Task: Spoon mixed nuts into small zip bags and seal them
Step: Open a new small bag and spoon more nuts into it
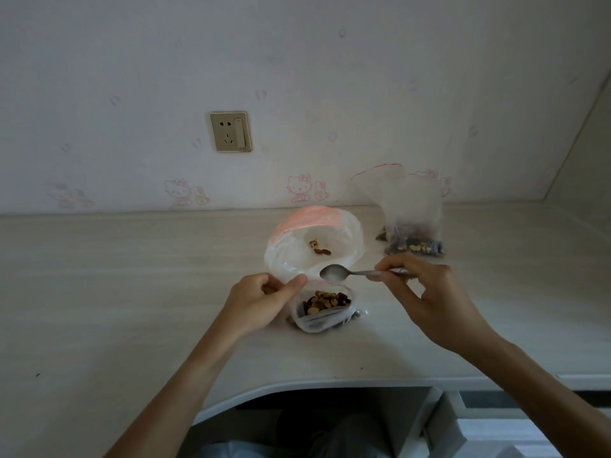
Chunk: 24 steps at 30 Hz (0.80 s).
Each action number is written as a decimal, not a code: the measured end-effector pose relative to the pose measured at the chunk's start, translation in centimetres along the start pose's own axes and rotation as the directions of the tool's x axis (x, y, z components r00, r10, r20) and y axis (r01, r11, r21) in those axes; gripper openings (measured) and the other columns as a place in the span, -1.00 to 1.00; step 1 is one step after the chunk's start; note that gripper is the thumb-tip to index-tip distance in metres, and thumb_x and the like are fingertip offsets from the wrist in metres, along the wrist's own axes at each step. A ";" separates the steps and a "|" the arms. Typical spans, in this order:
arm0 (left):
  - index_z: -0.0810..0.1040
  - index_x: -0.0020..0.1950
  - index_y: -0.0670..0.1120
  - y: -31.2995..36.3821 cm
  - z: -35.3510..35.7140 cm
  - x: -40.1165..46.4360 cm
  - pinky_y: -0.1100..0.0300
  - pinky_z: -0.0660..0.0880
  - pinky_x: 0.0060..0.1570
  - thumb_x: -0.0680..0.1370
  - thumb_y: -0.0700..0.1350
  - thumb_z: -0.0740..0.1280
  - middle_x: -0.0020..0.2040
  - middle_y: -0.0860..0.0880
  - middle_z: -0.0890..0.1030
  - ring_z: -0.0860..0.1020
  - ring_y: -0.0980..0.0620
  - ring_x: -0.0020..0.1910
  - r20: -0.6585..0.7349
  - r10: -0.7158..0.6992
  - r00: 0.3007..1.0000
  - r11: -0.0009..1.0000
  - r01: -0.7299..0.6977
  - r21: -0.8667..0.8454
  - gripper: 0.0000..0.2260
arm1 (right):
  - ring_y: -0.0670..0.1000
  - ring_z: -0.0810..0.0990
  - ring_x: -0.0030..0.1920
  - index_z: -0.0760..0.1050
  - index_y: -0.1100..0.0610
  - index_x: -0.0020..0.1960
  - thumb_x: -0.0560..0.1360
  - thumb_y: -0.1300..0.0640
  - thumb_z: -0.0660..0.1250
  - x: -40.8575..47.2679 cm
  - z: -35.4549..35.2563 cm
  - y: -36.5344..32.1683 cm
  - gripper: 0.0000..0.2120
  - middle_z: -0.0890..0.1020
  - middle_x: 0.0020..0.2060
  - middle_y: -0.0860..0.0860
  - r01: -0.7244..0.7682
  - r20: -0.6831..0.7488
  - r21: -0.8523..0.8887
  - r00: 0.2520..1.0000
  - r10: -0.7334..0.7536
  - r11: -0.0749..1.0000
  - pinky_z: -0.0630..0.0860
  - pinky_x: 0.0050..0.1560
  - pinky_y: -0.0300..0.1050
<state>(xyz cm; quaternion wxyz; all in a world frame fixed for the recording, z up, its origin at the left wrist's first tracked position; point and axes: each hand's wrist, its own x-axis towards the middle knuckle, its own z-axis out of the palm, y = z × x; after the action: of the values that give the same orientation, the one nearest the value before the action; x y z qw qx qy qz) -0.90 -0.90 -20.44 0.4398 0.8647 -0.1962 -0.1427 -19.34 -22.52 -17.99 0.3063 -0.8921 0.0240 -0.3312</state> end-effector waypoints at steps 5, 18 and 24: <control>0.47 0.22 -0.02 0.8 -0.7 1.3 0.29 0.44 -0.18 0.14 0.62 0.42 0.11 0.13 0.59 0.58 0.15 0.05 -0.061 -0.017 0.998 1.000 0.016 -0.011 -0.08 | -0.10 0.71 -0.12 0.55 -0.11 -0.09 0.62 0.24 0.34 2.7 1.5 1.4 -0.74 0.74 -0.17 -0.13 -0.222 -0.109 0.168 0.964 0.242 0.961 0.67 -0.14 -0.05; 0.15 0.54 -0.03 2.2 0.7 8.4 -0.02 0.66 0.13 0.27 0.12 0.70 0.27 -0.08 0.57 0.66 -0.06 0.13 -0.098 -0.220 0.971 0.867 0.149 -0.475 0.03 | 0.08 0.65 -0.29 0.54 0.21 0.24 0.71 0.14 0.16 7.6 7.0 3.4 -0.76 0.68 -0.18 0.09 -0.273 -0.037 -0.373 0.959 0.280 0.887 0.61 -0.30 0.04; 0.56 0.34 -0.21 2.9 2.8 9.4 0.05 0.66 0.12 0.19 0.05 0.73 0.06 -0.07 0.75 0.74 0.04 -0.01 0.047 -0.156 0.987 0.751 0.149 -0.643 -0.20 | 0.08 0.67 -0.21 0.56 0.18 0.21 0.70 0.15 0.20 7.9 8.2 3.9 -0.79 0.70 -0.13 0.09 -0.336 -0.084 -0.313 0.941 0.327 0.888 0.64 -0.19 0.05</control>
<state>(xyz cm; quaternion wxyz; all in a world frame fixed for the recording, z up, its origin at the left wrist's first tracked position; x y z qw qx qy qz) 5.56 -8.76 -20.39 0.6975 0.6749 -0.0620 -0.2327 -7.62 -23.25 -20.52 0.2077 -0.9079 0.2343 -0.2787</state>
